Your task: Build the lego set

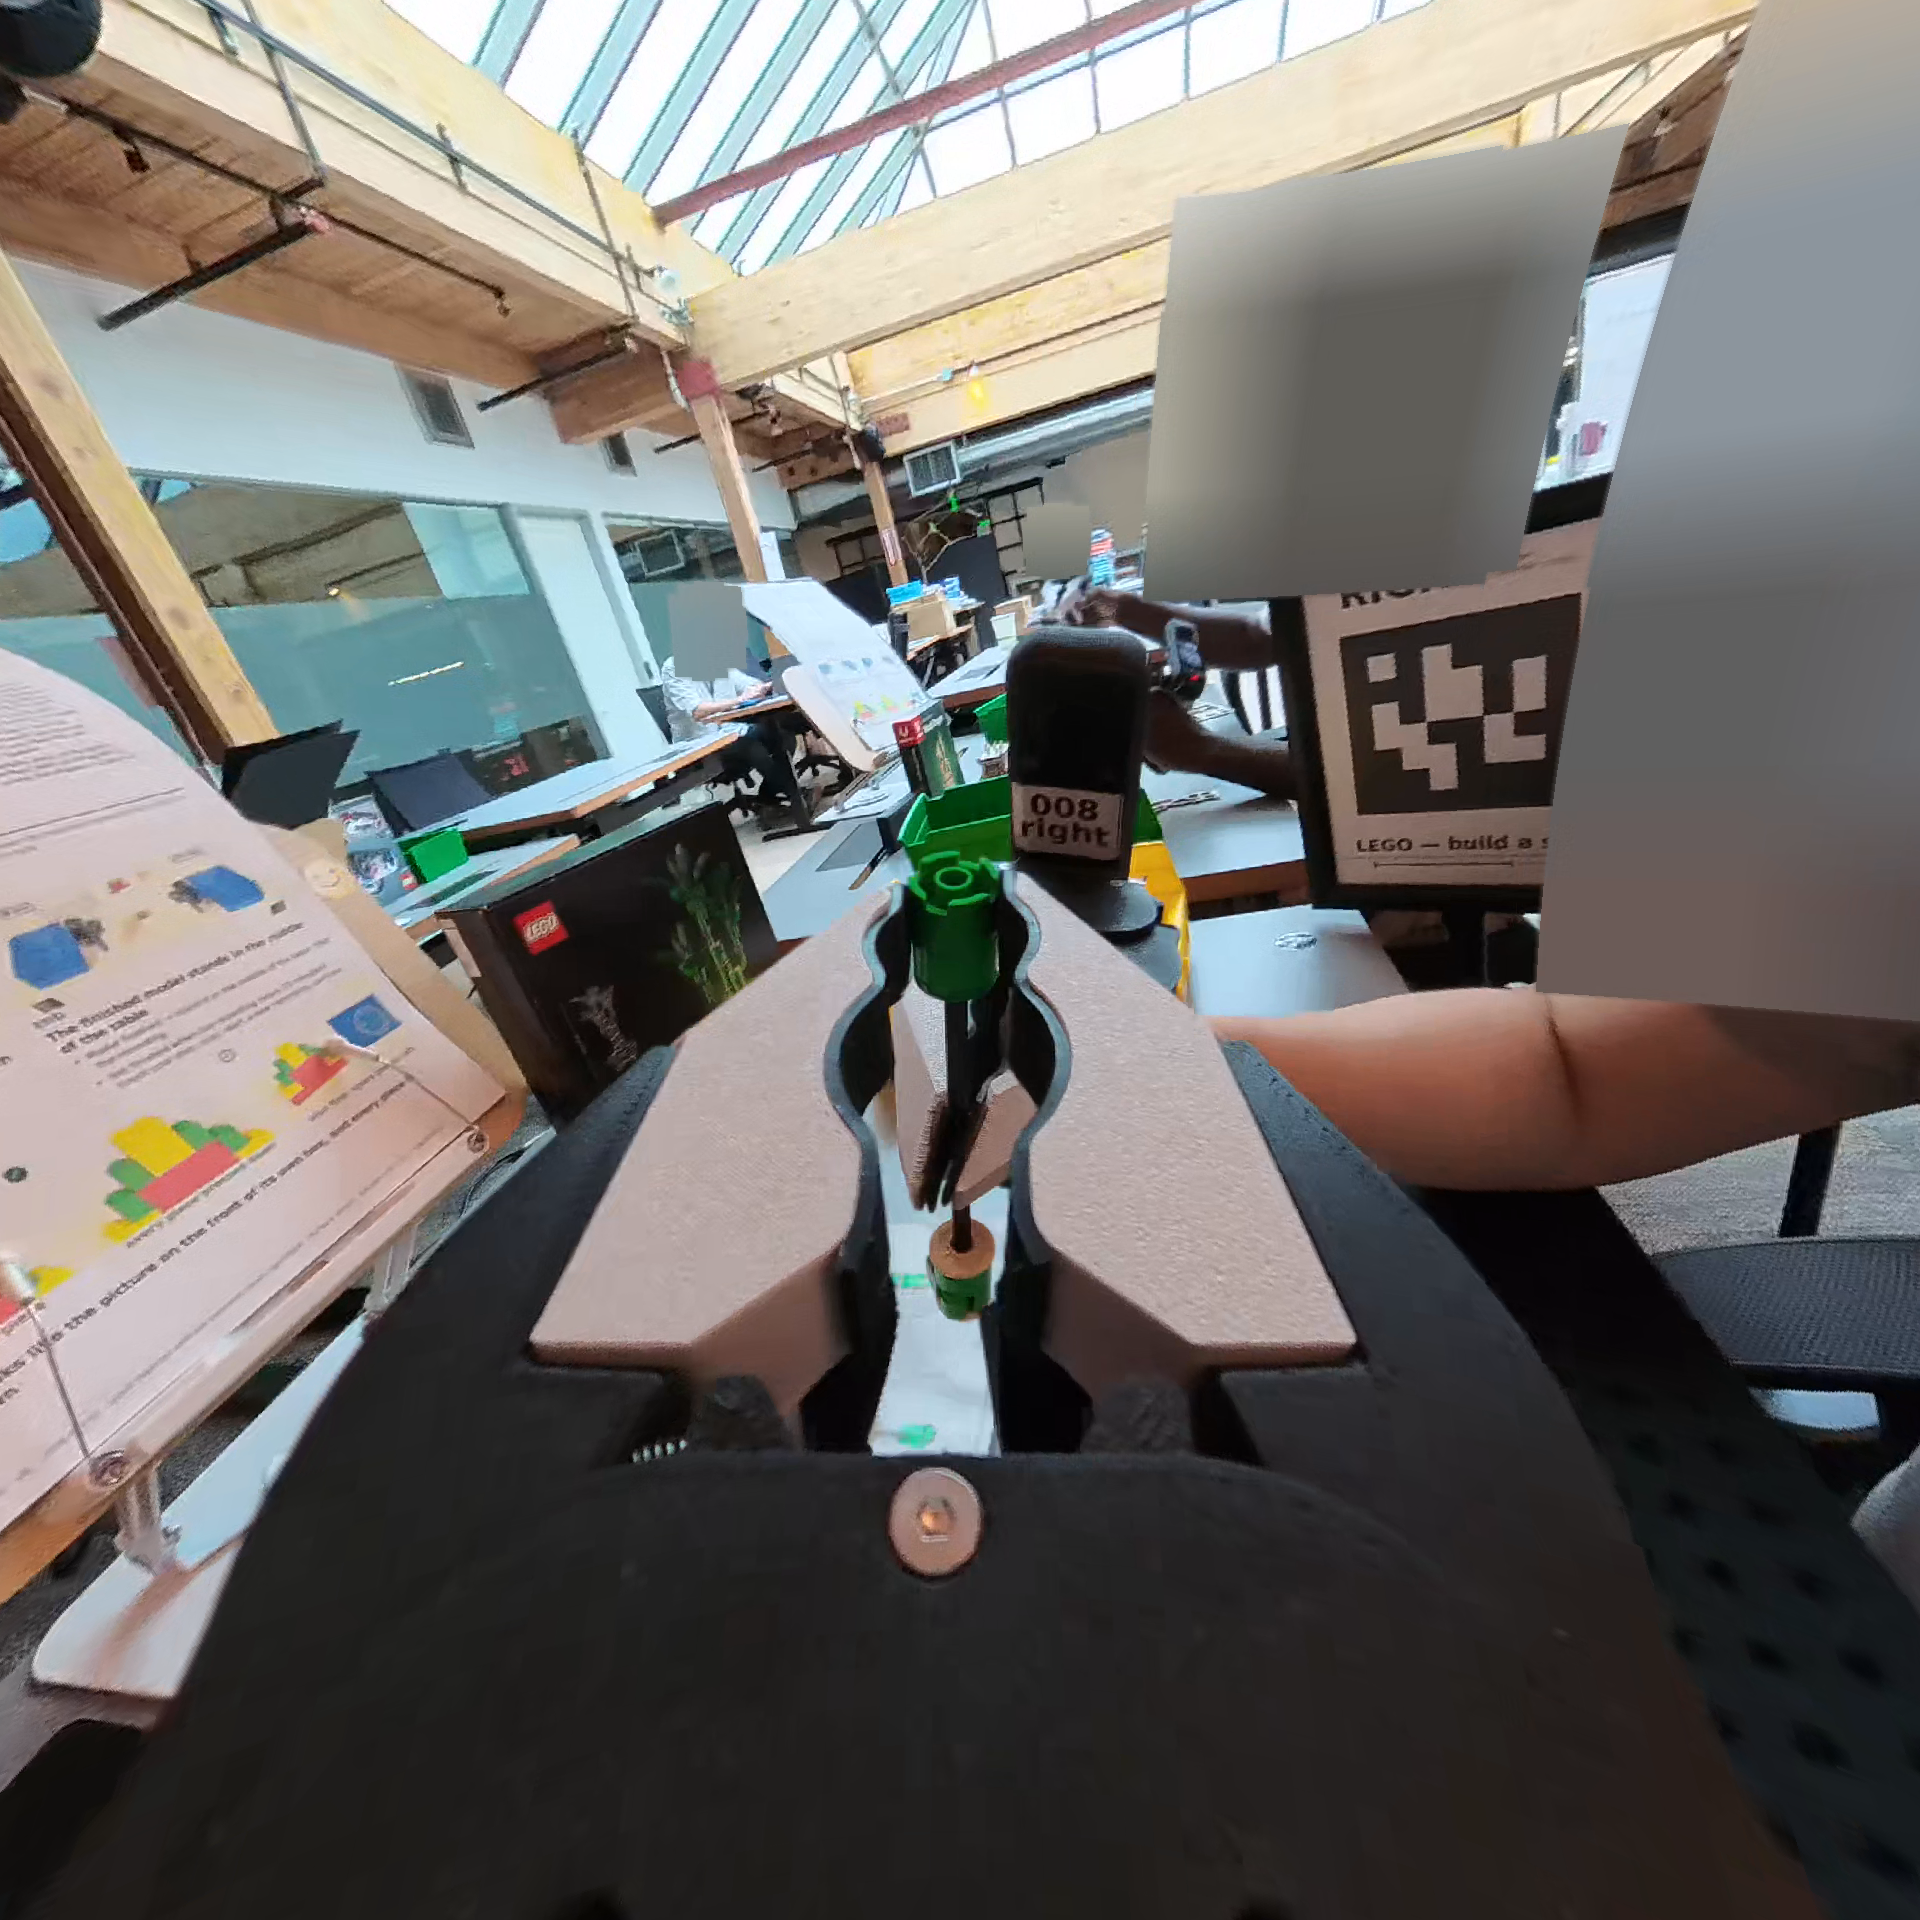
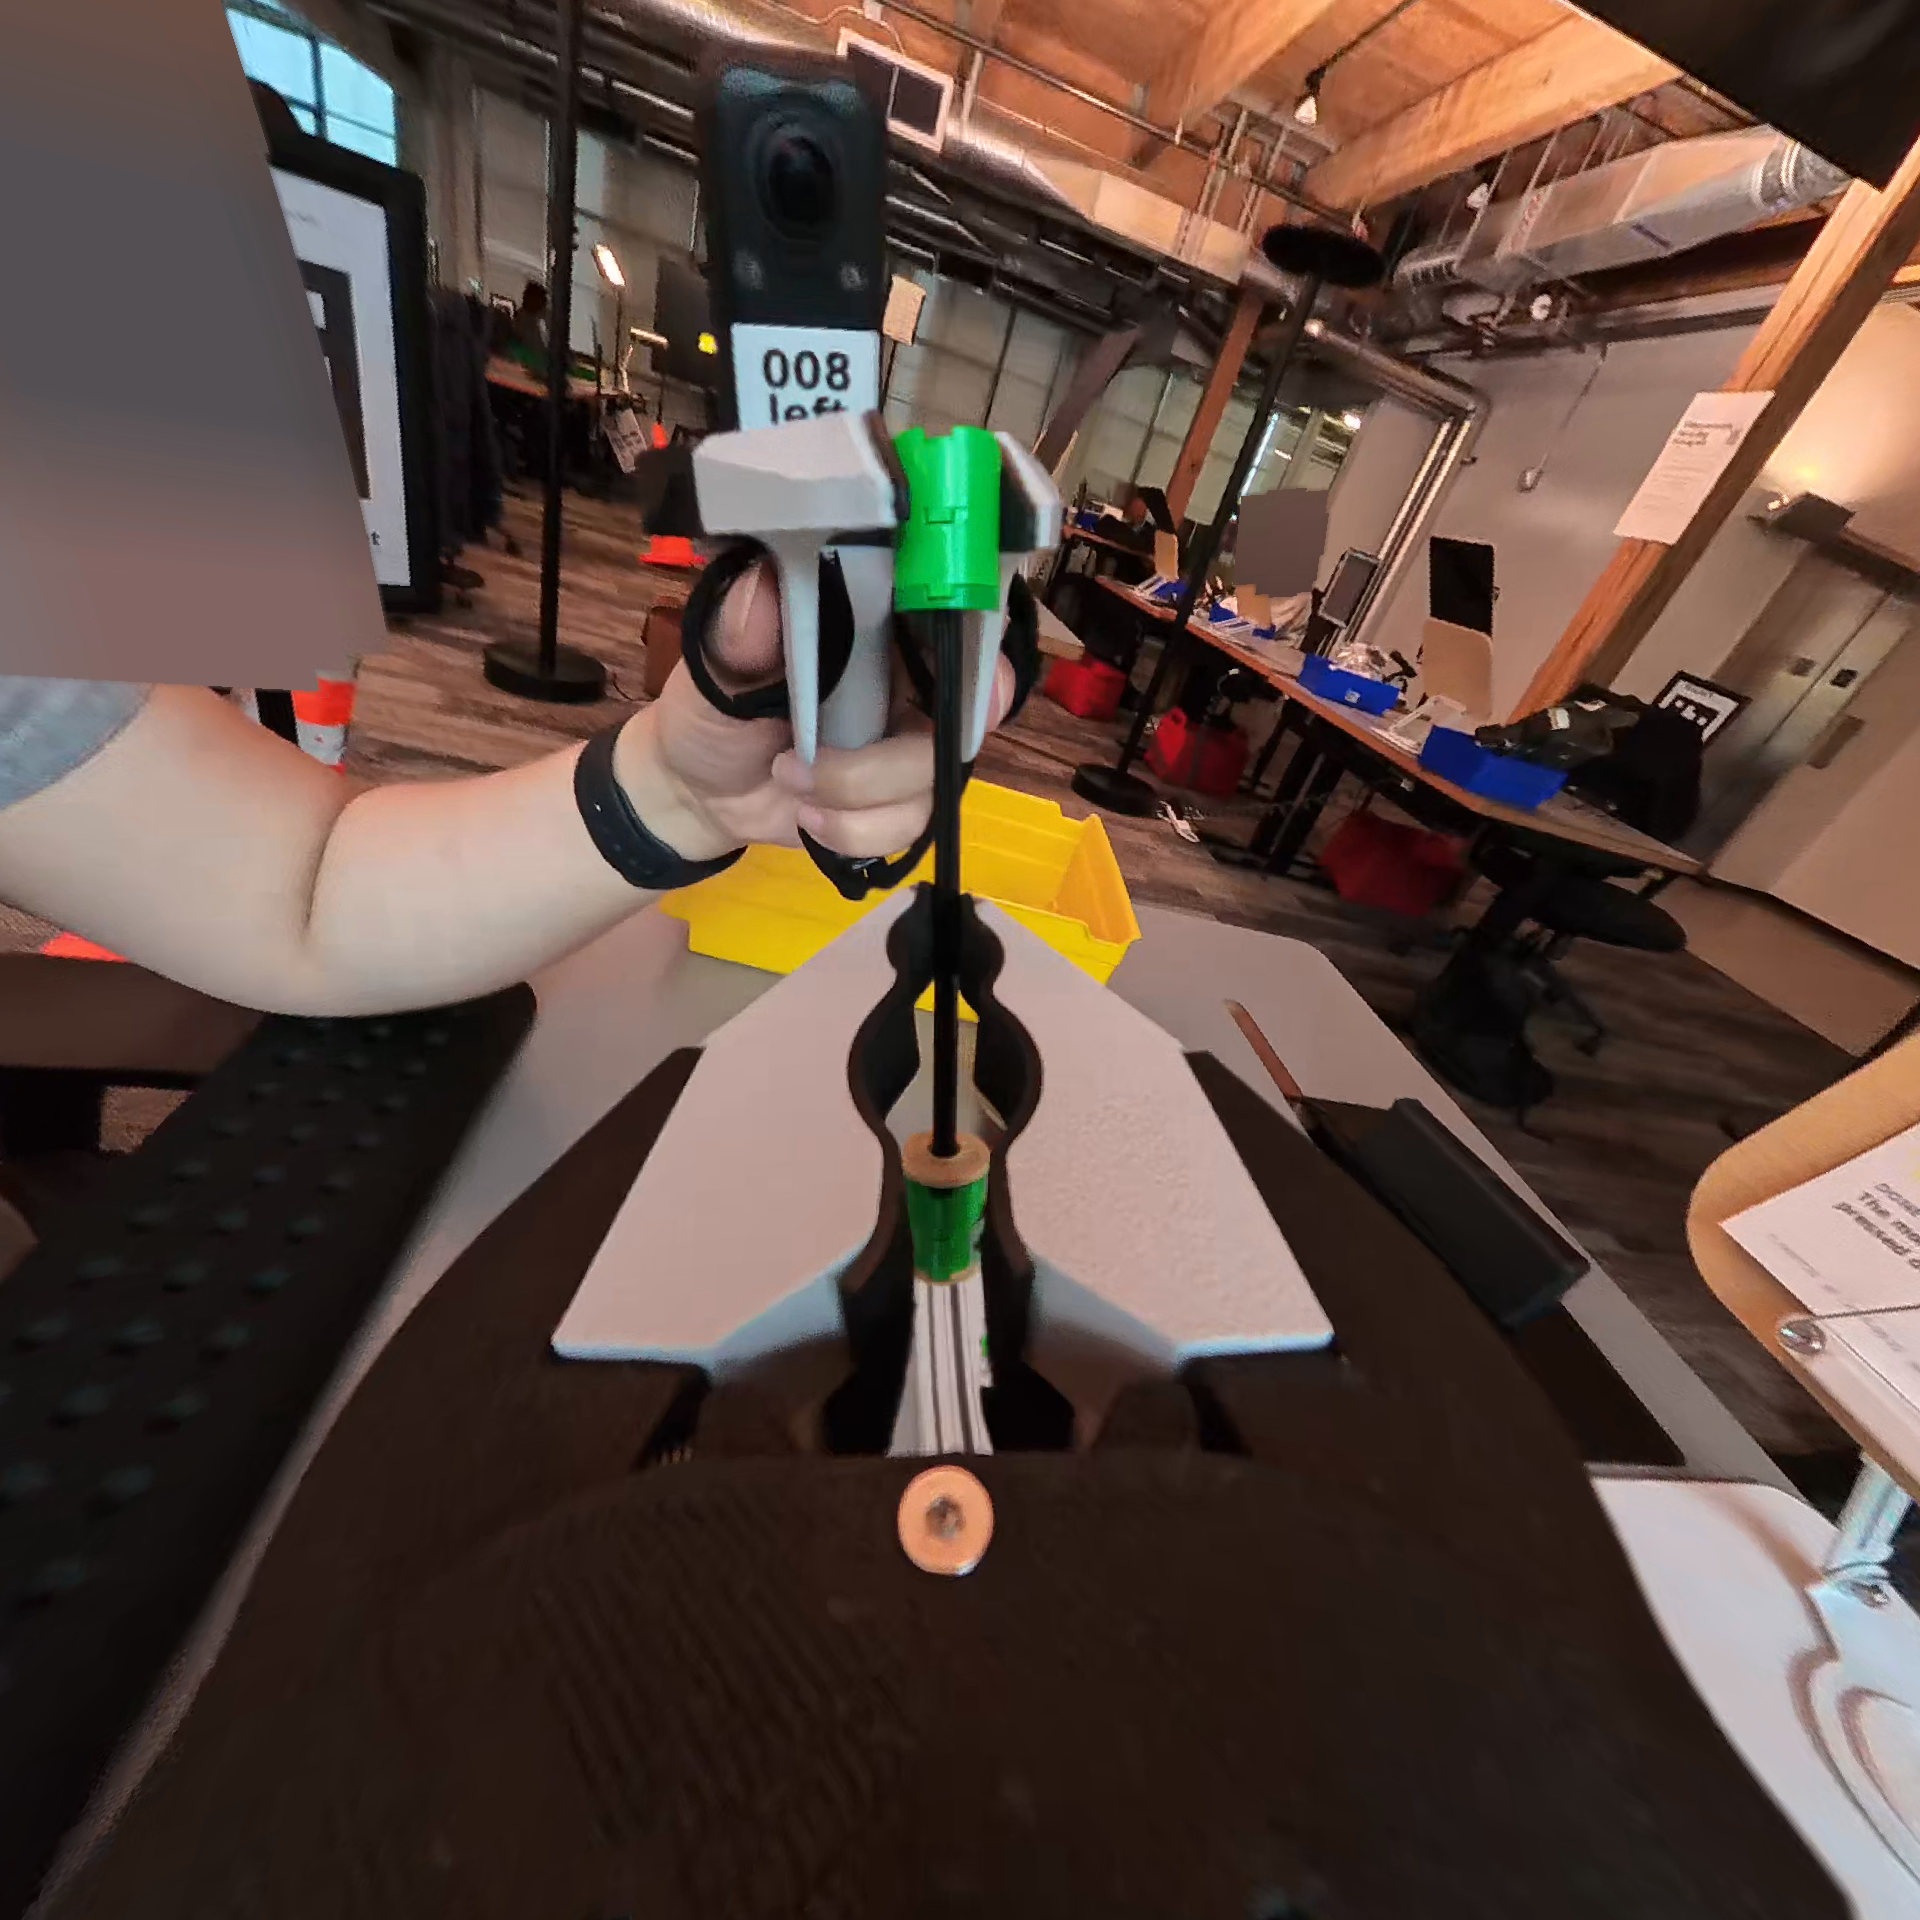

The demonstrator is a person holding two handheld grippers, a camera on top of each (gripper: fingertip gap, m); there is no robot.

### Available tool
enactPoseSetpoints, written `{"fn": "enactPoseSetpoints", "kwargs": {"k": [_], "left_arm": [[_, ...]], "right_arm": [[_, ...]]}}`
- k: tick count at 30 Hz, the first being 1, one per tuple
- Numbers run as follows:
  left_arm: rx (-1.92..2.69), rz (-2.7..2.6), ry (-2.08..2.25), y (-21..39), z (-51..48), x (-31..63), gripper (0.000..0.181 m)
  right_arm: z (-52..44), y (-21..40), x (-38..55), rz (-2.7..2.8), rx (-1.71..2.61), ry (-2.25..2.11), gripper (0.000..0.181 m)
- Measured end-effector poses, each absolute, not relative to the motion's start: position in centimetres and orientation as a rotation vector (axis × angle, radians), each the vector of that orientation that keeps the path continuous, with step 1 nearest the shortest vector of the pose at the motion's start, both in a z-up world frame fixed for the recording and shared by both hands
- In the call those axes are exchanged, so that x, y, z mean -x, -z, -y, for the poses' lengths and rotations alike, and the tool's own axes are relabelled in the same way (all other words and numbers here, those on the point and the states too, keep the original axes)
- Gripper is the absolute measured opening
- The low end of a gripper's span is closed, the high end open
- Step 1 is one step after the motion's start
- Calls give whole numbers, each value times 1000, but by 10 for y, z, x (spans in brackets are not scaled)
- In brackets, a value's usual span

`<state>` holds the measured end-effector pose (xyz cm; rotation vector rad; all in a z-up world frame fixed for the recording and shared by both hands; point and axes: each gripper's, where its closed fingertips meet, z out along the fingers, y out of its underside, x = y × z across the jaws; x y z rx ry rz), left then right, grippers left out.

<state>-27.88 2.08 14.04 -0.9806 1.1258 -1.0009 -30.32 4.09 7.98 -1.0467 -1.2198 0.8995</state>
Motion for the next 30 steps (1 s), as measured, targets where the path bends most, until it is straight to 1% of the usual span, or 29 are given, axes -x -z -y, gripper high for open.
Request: {"fn": "enactPoseSetpoints", "kwargs": {"k": [4, 30], "left_arm": [[982, -1165, 956, -138, -16, 277, 14], [1022, -1159, 919, -131, -26, 278, 15]], "right_arm": [[-41, -78, 305, 1244, 1034, -746, 0], [-48, -72, 304, 1233, 1108, -749, 0]]}}
